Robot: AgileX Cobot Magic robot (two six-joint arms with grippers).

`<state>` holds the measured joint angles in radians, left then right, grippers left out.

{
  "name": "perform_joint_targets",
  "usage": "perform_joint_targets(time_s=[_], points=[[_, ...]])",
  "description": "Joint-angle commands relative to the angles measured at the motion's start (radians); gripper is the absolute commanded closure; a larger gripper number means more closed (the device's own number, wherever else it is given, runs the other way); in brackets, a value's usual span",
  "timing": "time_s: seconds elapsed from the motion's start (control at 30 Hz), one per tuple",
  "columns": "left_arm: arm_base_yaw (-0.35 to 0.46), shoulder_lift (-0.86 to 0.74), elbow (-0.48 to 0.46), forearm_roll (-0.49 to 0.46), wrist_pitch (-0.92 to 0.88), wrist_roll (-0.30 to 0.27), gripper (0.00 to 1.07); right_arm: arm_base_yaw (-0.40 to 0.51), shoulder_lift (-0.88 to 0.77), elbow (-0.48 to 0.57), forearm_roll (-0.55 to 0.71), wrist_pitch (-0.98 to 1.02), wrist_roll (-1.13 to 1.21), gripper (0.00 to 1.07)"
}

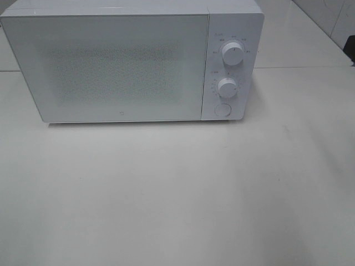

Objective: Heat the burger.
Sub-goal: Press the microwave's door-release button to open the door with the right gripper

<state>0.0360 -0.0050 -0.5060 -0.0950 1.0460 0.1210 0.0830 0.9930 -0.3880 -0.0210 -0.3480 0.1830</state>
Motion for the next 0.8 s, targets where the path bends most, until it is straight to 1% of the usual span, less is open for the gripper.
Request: perform_joint_targets(time_s=[0.03, 0.07, 0.1, 0.13, 0.17, 0.2, 0.27, 0.3, 0.37, 0.47, 0.53, 0.57, 0.6, 0.63, 0.67, 0.73, 0.77, 0.8], points=[[0.0, -0.022, 0.004, -0.003, -0.009, 0.004, 0.06, -0.001, 0.111, 0.037, -0.009, -0.233, -0.025, 0.37], [0.0, -0.022, 0.004, -0.003, -0.009, 0.004, 0.06, -0.001, 0.142, 0.048, -0.005, -0.291, -0.043, 0.37], [0.0, -0.022, 0.004, -0.003, -0.009, 0.004, 0.06, -0.001, 0.142, 0.048, -0.005, -0.291, -0.043, 0.37], [0.0, -0.022, 0.004, -0.003, -0.009, 0.004, 0.06, -0.001, 0.204, 0.065, 0.006, -0.399, -0.077, 0.37], [0.0, -0.022, 0.004, -0.003, -0.009, 0.004, 0.06, -0.001, 0.234, 0.073, 0.021, -0.446, -0.097, 0.37], [0.0, -0.022, 0.004, -0.003, -0.009, 0.004, 0.06, -0.001, 0.234, 0.073, 0.021, -0.446, -0.097, 0.37], [0.0, -0.022, 0.004, -0.003, -0.009, 0.004, 0.06, -0.001, 0.332, 0.083, 0.078, -0.544, -0.169, 0.37], [0.0, -0.022, 0.004, -0.003, -0.009, 0.004, 0.06, -0.001, 0.332, 0.083, 0.078, -0.544, -0.169, 0.37], [0.0, -0.022, 0.004, -0.003, -0.009, 0.004, 0.06, -0.001, 0.397, 0.083, 0.107, -0.578, -0.183, 0.37], [0.0, -0.022, 0.004, -0.003, -0.009, 0.004, 0.06, -0.001, 0.417, 0.083, 0.109, -0.59, -0.183, 0.37], [0.0, -0.022, 0.004, -0.003, -0.009, 0.004, 0.06, 0.027, 0.465, 0.083, 0.135, -0.624, -0.189, 0.37], [0.0, -0.022, 0.004, -0.003, -0.009, 0.004, 0.06, 0.027, 0.465, 0.083, 0.135, -0.624, -0.189, 0.37], [0.0, -0.022, 0.004, -0.003, -0.009, 0.004, 0.06, 0.071, 0.501, 0.083, 0.19, -0.658, -0.221, 0.37], [0.0, -0.022, 0.004, -0.003, -0.009, 0.004, 0.06, 0.093, 0.514, 0.083, 0.218, -0.674, -0.242, 0.37], [0.0, -0.022, 0.004, -0.003, -0.009, 0.004, 0.06, 0.093, 0.514, 0.083, 0.218, -0.674, -0.242, 0.37], [0.0, -0.022, 0.004, -0.003, -0.009, 0.004, 0.06, 0.212, 0.58, 0.083, 0.364, -0.74, -0.331, 0.37], [0.0, -0.022, 0.004, -0.003, -0.009, 0.004, 0.06, 0.212, 0.58, 0.083, 0.364, -0.74, -0.331, 0.37], [0.0, -0.022, 0.004, -0.003, -0.009, 0.004, 0.06, 0.235, 0.59, 0.083, 0.397, -0.752, -0.342, 0.37]])
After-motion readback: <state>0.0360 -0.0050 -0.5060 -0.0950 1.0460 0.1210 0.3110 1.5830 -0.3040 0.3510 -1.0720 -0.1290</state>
